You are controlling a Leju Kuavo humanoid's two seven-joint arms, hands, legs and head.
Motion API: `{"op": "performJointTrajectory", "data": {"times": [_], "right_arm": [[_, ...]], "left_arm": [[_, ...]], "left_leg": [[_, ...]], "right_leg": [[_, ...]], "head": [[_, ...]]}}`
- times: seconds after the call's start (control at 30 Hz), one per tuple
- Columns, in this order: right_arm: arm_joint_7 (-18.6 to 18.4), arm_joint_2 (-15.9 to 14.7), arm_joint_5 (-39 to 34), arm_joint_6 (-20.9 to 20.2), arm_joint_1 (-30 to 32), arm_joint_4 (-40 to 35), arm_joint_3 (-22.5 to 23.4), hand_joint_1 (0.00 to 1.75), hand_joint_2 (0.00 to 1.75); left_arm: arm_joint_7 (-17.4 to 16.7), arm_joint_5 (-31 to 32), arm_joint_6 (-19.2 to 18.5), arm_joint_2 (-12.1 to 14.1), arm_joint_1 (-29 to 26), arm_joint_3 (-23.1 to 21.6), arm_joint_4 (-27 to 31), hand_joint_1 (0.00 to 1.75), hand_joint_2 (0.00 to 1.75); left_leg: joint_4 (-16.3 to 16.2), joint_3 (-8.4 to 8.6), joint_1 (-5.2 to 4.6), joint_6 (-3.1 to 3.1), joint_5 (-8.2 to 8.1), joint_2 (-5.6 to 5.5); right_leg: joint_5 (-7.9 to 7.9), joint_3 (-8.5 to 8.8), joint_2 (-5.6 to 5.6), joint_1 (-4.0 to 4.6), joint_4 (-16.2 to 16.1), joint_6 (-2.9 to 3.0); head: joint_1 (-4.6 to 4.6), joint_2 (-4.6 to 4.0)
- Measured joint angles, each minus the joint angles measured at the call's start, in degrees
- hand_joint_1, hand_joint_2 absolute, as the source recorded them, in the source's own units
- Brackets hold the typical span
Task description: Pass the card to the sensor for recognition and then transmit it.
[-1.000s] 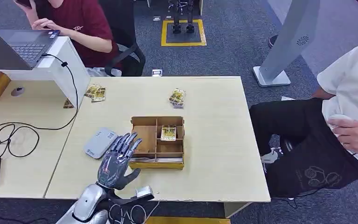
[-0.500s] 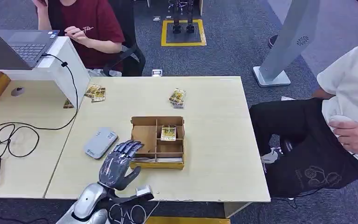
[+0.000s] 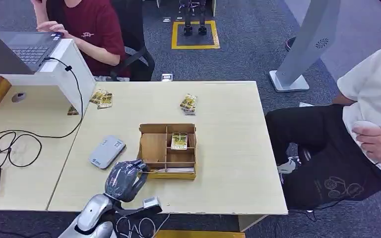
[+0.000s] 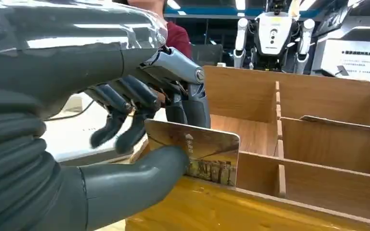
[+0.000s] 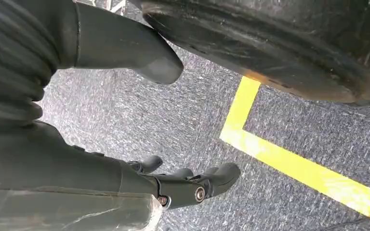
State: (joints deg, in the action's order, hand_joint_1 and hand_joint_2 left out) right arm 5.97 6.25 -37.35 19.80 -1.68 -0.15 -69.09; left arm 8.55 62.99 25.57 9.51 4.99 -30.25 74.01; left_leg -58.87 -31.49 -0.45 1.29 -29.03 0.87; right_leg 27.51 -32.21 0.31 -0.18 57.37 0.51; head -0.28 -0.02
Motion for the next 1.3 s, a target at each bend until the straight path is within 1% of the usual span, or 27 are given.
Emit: {"op": "performJointTrajectory", "data": {"times": [0.27, 0.43, 0.5, 0.57, 0.67, 0.8, 1.03, 1.17, 1.23, 1.3], "right_arm": [[0.0, 0.0, -0.17, -0.17, -0.03, 0.02, -0.52, 0.0, 1.75], [0.0, 0.0, -0.57, -0.35, -0.04, 0.02, -0.59, 0.0, 1.75], [0.0, 0.0, -0.68, -0.33, -0.02, 0.02, -0.66, 0.0, 1.75], [0.0, 0.0, -0.76, -0.15, -0.03, 0.04, -0.76, 0.0, 1.75], [0.0, 0.0, -1.2, 0.24, -0.01, 0.09, -1.29, 0.0, 1.75], [0.04, 0.0, -1.25, 0.55, 0.0, 0.09, -1.72, 0.0, 1.75], [0.22, 0.0, -1.22, 0.57, 0.0, 0.11, -2.32, 0.0, 1.75], [0.24, 0.0, -1.18, 0.57, -0.02, 0.11, -3.04, 0.0, 1.75], [0.24, 0.0, -1.16, 0.57, -0.03, 0.13, -3.21, 0.0, 1.75], [0.26, 0.0, -1.09, 0.57, -0.06, 0.15, -3.41, 0.0, 1.75]], "left_arm": [[0.44, -0.7, -0.31, 0.26, 0.01, -0.02, 0.0, 1.75, 1.75], [1.22, -2.69, 0.5, 0.39, 0.05, -0.02, 0.37, 1.75, 1.75], [1.6, -3.3, 1.66, 0.81, 0.19, 0.0, 1.69, 1.75, 1.75], [2.88, -5.63, 2.56, 1.36, 0.74, 0.11, 3.92, 1.75, 1.75], [3.45, -9.25, 1.9, 2.32, 2.02, 1.1, 8.29, 1.75, 1.75], [2.75, -10.77, 0.59, 3.59, 4.95, 4.09, 12.04, 1.75, 1.75], [2.67, -11.91, 0.2, 4.44, 8.37, 8.66, 12.68, 1.75, 1.75], [0.29, -9.67, 1.42, 4.41, 9.56, 10.68, 12.37, 1.75, 1.75], [-1.51, -7.84, 2.28, 4.37, 10.57, 11.7, 11.41, 1.75, 1.75], [-2.27, -7.15, 2.58, 4.35, 11.46, 12.66, 10.05, 1.75, 1.75]], "left_leg": [[0.0, 0.0, 0.0, 0.0, 0.0, 0.0], [0.0, 0.0, 0.0, 0.0, 0.0, 0.0], [0.0, 0.0, 0.0, 0.0, 0.0, 0.0], [0.0, 0.0, 0.0, 0.0, 0.0, 0.0], [0.0, 0.0, 0.01, 0.0, 0.01, -0.01], [0.0, 0.01, 0.01, -0.01, 0.04, 0.0], [0.0, 0.0, 0.01, 0.01, 0.07, 0.0], [0.0, 0.0, 0.0, 0.01, 0.07, 0.0], [0.0, 0.0, 0.0, 0.01, 0.07, 0.0], [0.0, 0.01, 0.0, 0.01, 0.07, 0.01]], "right_leg": [[0.0, 0.0, 0.0, 0.0, 0.0, 0.0], [0.0, 0.0, 0.0, 0.0, 0.0, 0.0], [0.0, 0.0, 0.0, 0.0, 0.0, 0.0], [0.0, 0.0, -0.01, 0.0, 0.0, 0.0], [0.0, 0.0, -0.01, 0.0, 0.0, 0.0], [-0.02, 0.0, 0.0, 0.0, 0.01, 0.01], [-0.03, 0.0, 0.0, 0.0, 0.01, 0.0], [-0.03, 0.0, 0.0, 0.0, 0.01, 0.0], [-0.04, 0.0, 0.0, 0.0, 0.01, 0.0], [-0.04, 0.0, 0.01, 0.0, 0.01, -0.01]], "head": [[0.0, 0.0], [0.0, 0.0], [0.0, 0.0], [0.0, 0.0], [0.02, 0.0], [0.0, 0.0], [0.0, 0.0], [0.0, 0.0], [0.0, 0.0], [0.0, 0.0]]}}
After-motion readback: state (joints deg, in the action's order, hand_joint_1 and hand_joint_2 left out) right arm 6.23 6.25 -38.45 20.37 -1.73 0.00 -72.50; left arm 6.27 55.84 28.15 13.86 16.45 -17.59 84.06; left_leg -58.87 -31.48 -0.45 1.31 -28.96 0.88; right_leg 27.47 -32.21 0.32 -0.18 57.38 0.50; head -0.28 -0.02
